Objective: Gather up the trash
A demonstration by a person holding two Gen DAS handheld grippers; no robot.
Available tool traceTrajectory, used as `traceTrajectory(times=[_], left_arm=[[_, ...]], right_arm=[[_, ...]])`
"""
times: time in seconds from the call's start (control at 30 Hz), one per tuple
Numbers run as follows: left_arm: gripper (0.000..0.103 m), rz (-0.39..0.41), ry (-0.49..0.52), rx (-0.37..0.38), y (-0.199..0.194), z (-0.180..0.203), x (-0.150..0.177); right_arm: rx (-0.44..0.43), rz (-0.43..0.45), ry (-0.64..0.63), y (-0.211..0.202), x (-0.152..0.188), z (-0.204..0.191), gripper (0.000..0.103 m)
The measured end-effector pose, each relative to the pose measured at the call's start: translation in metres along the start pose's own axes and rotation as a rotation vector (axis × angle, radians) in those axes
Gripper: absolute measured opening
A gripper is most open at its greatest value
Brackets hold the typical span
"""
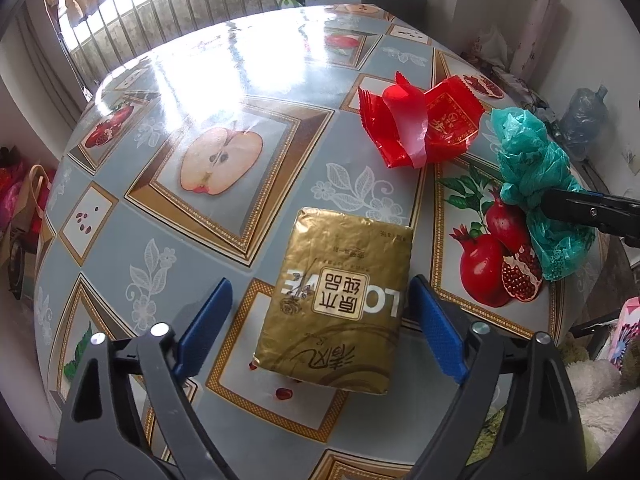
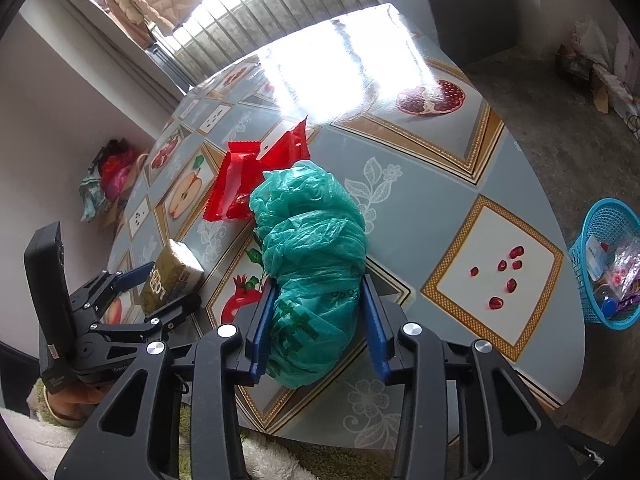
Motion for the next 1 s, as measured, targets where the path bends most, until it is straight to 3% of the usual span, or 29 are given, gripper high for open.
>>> traceTrajectory(times=[0.13,0.3,0.67,0.83,1.0], left_arm=[[0.071,0.004,-0.022,0.017,-0.002,-0.003,0.0],[0.05,0.024,-0.026,0.017,-0.006,-0.005,-0.002],[0.049,0.104,-0.078,0.082,-0.03,-0.021,-0.023],[0.049,0.169,-0.095,0.177,-0.045,-0.019,-0.052],[0.05,0.182,-0.088,0.248,-0.04,-0.008,-0.079]], right_arm=[[-0.006,0.012,0.01,-0.005,0.0,0.003,0.038],[-0.013,0.037,0.018,-0.014,-0.002,0.005,0.037],[-0.046,0.117,0.056,-0.045,-0.017,0.011,0.037],[-0.064,0.173,0.039,-0.059,-0.035,0.006,0.037],[-0.074,0.193,0.044,-0.056,-0.057,0.006,0.037]])
Point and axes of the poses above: each gripper's, at about its wrist camera, not at the fingertips, and y roughly the way its jaws point, z to its right, x to its underside, the point moved 10 cm from there along y, roughly the way its jaws point, and after that the axes turned 5 degrees about -z, right-handed, at the moved point
